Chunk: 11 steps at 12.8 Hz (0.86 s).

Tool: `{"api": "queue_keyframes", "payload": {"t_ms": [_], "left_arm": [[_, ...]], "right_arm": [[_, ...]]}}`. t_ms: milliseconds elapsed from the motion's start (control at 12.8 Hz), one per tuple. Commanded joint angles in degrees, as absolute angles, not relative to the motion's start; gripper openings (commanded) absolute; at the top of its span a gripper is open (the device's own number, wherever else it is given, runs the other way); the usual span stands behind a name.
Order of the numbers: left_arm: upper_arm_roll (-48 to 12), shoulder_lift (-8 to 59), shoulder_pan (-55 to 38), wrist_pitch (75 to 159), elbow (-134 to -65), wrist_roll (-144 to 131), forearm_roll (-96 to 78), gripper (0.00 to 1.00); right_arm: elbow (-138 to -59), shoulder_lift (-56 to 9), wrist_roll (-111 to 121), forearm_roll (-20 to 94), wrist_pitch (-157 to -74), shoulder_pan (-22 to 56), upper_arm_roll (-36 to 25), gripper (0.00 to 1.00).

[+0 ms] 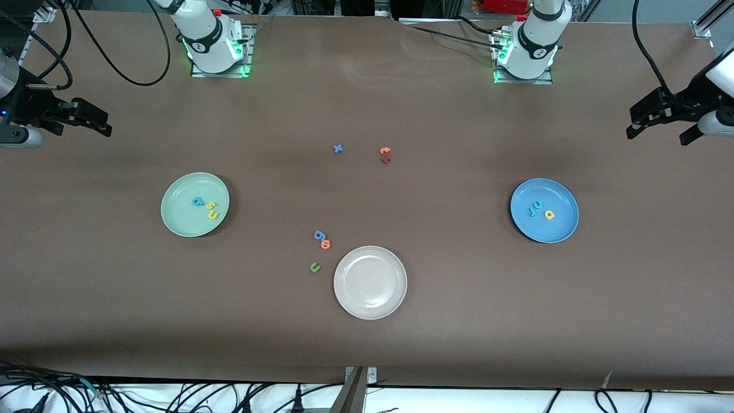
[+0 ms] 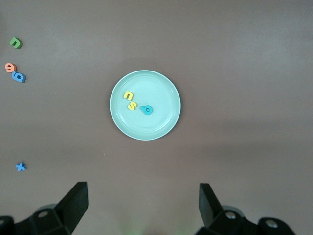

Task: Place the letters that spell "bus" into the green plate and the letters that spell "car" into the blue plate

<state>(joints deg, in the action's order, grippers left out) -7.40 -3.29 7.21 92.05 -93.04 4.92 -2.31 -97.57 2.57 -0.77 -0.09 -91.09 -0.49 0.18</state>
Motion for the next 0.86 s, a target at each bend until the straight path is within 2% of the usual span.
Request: {"api": "queue_keyframes", "payload": {"t_ms": [0, 779], "left_arm": [[-8.0, -4.7, 8.4, 91.8, -94.7, 5.1, 0.0, 1.0], [-6.5, -4.5, 8.4, 91.0, -95.3, 5.4, 0.9, 1.0]], "right_arm": [[-97.4, 2.6, -1.2, -0.6, -90.8, -1.0, 0.6, 1.0], [-97.4, 2.4, -1.2, -0.7, -90.9, -1.1, 0.4, 1.0]]}}
